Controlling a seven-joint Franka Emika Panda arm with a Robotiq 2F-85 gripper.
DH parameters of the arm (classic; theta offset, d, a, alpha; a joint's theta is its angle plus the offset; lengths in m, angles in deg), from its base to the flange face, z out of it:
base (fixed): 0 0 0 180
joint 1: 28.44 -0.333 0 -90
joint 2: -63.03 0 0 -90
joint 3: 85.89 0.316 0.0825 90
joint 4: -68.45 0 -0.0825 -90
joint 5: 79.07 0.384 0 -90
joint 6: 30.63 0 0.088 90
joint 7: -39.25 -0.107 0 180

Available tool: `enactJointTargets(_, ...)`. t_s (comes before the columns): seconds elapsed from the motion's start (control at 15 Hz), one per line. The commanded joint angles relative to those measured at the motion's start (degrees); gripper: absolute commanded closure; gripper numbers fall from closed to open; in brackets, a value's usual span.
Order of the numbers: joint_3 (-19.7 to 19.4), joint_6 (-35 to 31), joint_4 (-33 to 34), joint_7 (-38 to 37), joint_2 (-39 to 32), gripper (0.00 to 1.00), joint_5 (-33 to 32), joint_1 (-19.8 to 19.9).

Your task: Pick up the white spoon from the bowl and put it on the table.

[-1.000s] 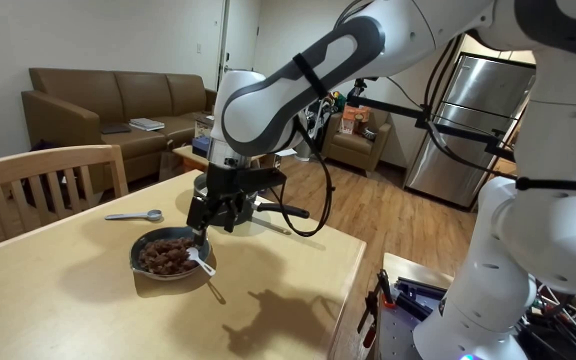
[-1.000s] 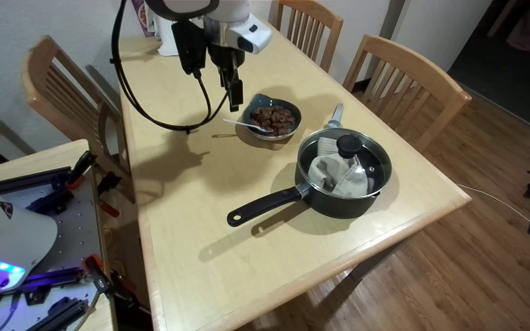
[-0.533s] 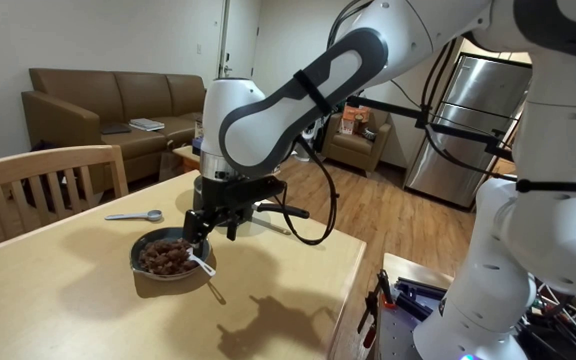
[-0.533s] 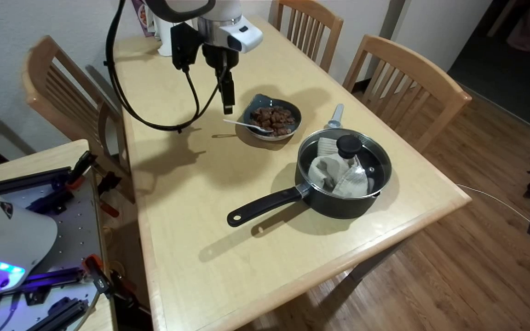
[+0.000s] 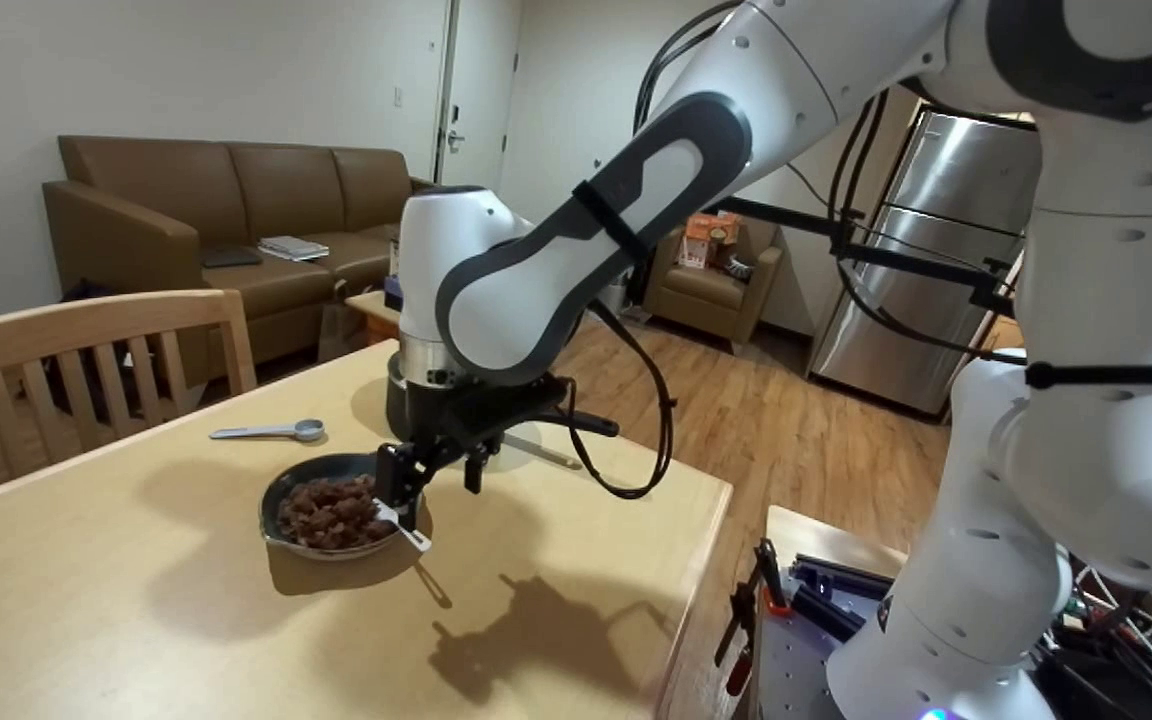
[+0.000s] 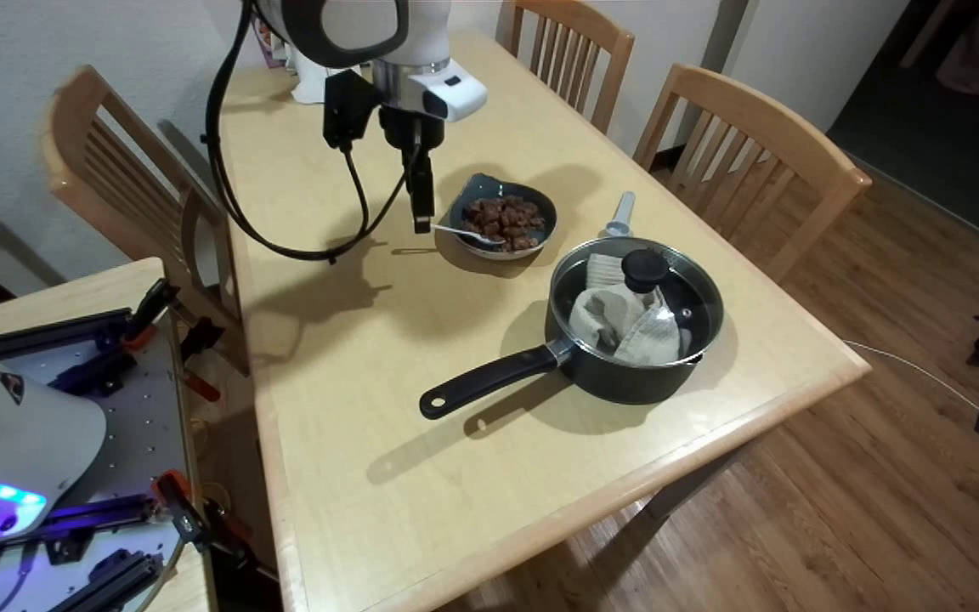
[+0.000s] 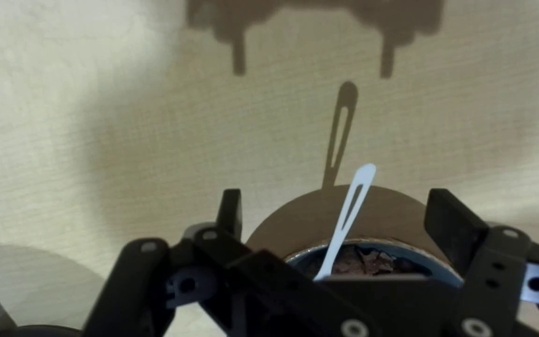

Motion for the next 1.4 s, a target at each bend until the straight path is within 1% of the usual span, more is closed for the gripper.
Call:
enactJointTargets(0.0,-0.30,-0.89,1.53,-1.48,-2.15,0.00,-0.28,-0.15)
enactJointTargets(0.4,-0.24,-1.45,2.44,-2.20,-4.73,0.00,1.29,-0.17)
enactJointTargets(0.47,-0.13,-2.73,2.09,-1.58,-5.63,0.00,1.85,0.10)
enactJointTargets(0.6,-0.25,-7.40,0.96,-0.47,-7.47,0.00,2.01,0.30)
enactJointTargets(0.8,0.12,-12.90,1.13,0.96,-10.45,0.00,2.51,0.19)
enactJointTargets(0.87,-0.24,-14.46,1.13,0.89,-11.21,0.25,1.72,-0.37)
enactJointTargets(0.93,-0.16,-15.40,1.19,1.16,-11.78,0.26,1.92,-0.45)
enactJointTargets(1.07,-0.07,-17.64,0.85,1.39,-12.68,0.40,2.08,-0.79)
enactJointTargets(1.13,-0.28,-17.97,0.88,1.22,-12.75,0.47,1.87,-1.17)
enactJointTargets(1.33,-0.29,-17.85,0.78,0.93,-12.04,0.65,1.78,-1.85)
